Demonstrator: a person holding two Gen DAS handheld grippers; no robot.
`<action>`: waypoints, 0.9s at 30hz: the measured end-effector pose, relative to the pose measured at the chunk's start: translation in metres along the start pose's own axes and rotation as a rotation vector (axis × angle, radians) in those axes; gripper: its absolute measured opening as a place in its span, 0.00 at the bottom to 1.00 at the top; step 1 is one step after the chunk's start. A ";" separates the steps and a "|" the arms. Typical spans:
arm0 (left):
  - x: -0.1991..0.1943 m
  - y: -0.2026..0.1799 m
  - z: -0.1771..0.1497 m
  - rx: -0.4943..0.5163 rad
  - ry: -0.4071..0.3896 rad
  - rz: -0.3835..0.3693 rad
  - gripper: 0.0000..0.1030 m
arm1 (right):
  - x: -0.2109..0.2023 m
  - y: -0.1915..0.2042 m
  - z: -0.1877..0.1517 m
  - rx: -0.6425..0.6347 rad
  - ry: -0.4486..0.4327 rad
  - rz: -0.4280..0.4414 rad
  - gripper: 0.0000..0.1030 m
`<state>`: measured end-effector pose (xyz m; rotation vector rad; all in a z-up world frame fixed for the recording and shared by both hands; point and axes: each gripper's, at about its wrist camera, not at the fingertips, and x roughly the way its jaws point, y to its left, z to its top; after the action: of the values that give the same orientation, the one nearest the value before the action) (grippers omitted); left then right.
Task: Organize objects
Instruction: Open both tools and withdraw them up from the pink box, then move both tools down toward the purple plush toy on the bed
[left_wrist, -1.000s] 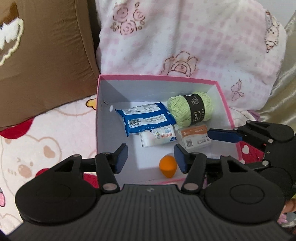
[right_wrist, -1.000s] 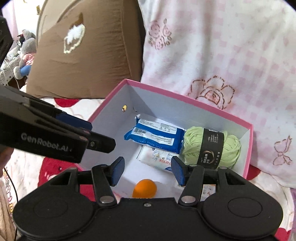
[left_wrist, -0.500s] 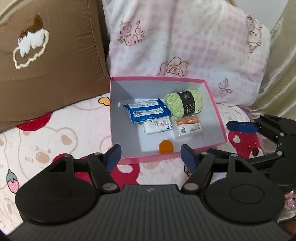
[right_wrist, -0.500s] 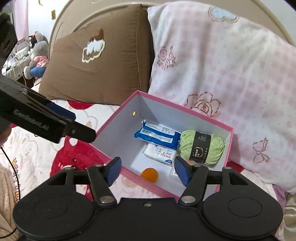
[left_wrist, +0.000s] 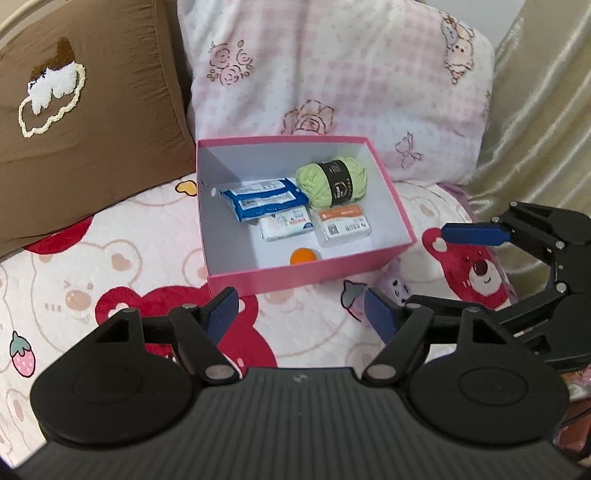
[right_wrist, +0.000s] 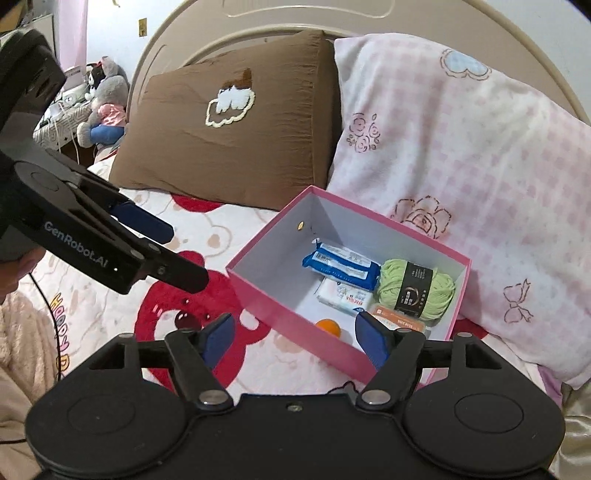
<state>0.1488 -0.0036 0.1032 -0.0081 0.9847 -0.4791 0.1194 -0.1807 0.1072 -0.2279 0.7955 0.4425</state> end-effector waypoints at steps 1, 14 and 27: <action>-0.002 0.000 -0.002 0.005 0.000 0.003 0.72 | -0.002 0.001 -0.002 -0.001 -0.002 0.001 0.74; 0.014 0.008 -0.035 -0.024 0.085 0.015 0.80 | -0.023 0.011 -0.033 -0.002 -0.060 0.083 0.83; 0.057 -0.020 -0.050 0.043 0.168 -0.009 0.85 | -0.008 -0.006 -0.079 0.054 0.021 0.026 0.87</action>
<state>0.1271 -0.0332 0.0338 0.0680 1.1394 -0.5150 0.0672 -0.2167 0.0593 -0.1723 0.8308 0.4427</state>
